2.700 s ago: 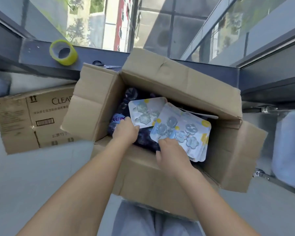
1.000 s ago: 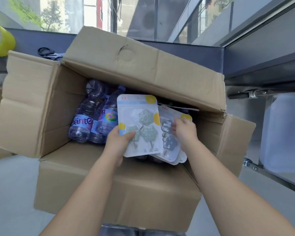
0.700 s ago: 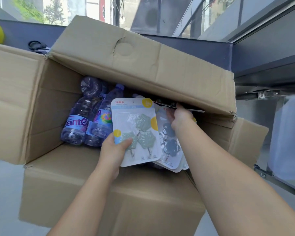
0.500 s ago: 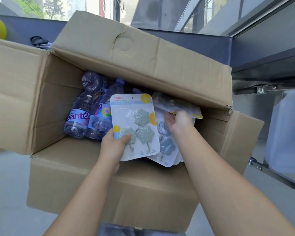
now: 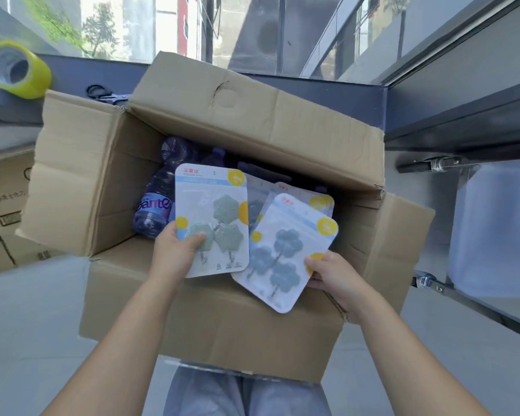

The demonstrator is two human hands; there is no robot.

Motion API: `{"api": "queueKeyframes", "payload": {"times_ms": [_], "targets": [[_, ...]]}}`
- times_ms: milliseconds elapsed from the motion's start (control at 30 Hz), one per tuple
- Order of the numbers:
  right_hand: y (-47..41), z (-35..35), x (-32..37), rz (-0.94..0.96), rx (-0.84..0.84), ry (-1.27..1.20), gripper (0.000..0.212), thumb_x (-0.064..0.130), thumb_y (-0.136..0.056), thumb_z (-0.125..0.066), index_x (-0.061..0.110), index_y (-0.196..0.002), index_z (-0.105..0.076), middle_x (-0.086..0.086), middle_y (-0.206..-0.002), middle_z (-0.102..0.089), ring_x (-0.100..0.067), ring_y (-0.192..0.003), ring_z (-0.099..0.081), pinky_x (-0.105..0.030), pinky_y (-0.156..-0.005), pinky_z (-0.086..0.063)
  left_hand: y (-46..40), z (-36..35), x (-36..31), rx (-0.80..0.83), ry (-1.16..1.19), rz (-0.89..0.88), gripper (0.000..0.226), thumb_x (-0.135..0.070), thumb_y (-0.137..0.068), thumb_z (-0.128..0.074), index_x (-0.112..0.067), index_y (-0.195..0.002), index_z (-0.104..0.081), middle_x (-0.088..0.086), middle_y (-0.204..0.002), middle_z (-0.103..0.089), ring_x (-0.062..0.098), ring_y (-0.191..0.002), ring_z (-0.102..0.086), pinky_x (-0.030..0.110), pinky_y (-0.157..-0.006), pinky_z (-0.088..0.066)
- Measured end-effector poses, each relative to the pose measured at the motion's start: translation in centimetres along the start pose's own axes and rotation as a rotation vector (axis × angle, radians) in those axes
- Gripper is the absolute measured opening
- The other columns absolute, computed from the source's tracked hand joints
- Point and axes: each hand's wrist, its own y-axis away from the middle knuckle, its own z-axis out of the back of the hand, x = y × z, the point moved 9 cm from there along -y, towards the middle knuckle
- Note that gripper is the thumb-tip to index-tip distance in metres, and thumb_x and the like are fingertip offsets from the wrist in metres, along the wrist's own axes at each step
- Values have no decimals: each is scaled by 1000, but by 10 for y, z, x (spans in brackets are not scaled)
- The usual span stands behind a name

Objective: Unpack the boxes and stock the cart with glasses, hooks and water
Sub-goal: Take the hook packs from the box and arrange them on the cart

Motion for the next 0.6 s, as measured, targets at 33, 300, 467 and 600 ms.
{"api": "queueKeyframes", "payload": {"times_ms": [33,300,467,600], "targets": [[-2,-6,-1,-16,32,60,27,3,-97,-41,12,-114,-58,-5,-99,-67,-21,-91,-62,-33,-84,-52,0,-2,3,10,-22,-1,24,4,-85,-60,-10,-104,-60,10,-101,-67,24,-85,-63,34,-80,-50],[-27,4,-28,-46,-349,17,14,6,-93,-46,13,-96,-58,-13,-102,-63,-24,-85,-57,-30,-67,-48,-1,-2,28,23,-75,55,20,4,-86,-59,-15,-93,-59,7,-96,-65,22,-82,-62,34,-76,-51],[-19,6,-30,9,-368,-164,18,14,-96,-43,22,-88,-57,-10,-112,-64,-22,-93,-58,-36,-80,-49,8,3,30,14,-41,93,23,6,-85,-58,-16,-90,-58,6,-92,-64,21,-78,-61,30,-70,-50],[13,9,-16,104,-322,-235,18,20,-98,-47,19,-87,-61,-8,-108,-65,-24,-97,-62,-44,-90,-51,24,13,8,51,-81,59,26,5,-84,-60,-21,-83,-58,7,-93,-65,22,-80,-62,36,-80,-50]]}}
